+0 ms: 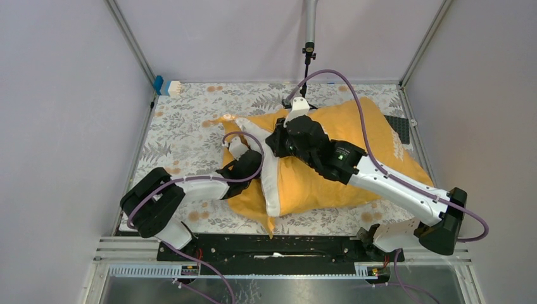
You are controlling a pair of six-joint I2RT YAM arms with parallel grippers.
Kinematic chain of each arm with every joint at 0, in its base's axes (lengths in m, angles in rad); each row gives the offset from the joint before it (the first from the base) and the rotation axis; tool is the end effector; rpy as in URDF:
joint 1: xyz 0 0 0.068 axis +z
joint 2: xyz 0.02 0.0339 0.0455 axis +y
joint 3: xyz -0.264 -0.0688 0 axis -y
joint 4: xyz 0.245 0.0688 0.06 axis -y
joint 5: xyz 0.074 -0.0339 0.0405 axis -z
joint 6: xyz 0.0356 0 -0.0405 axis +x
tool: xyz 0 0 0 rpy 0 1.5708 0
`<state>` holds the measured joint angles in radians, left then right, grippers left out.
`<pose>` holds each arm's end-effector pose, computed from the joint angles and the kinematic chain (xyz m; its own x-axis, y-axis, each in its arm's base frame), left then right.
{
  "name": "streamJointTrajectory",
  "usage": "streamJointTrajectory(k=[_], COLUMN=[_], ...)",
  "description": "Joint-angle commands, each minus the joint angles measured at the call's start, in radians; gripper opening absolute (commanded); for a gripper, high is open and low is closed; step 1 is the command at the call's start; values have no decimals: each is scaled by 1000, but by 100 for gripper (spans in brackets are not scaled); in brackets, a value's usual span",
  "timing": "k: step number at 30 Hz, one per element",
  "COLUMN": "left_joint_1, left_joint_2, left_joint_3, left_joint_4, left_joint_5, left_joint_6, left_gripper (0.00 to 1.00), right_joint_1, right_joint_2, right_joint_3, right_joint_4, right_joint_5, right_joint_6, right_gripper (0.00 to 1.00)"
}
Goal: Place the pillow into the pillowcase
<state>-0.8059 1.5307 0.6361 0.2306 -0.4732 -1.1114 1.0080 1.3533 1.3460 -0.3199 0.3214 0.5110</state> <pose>0.2144 -0.2000 0.1586 -0.5421 -0.5874 -0.6009 -0.2080 0.7866 -0.5813 0.1752 0.2566 0.3949 -0.4640 0.1342 -0.8756 -0.4769 0.7952 0.3745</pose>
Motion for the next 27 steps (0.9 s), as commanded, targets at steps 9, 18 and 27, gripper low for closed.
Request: streamJointTrajectory(k=[9,18,27], left_joint_1=[27,57,75], left_joint_2=[-297,-571,-697], left_joint_3=[-77,-225,-359], left_joint_4=[-48,-190,-148], left_joint_5=[156,213,317], left_joint_6=[58,53,62], left_gripper=[0,0,0], right_joint_1=[17,4,-14], right_joint_2=[-58,7,29], right_joint_3=[-41,-63,-108], right_joint_4=[102,67,94], right_joint_5=[125,249,169], right_joint_6=[-26,-80,-63], right_gripper=[0,0,0])
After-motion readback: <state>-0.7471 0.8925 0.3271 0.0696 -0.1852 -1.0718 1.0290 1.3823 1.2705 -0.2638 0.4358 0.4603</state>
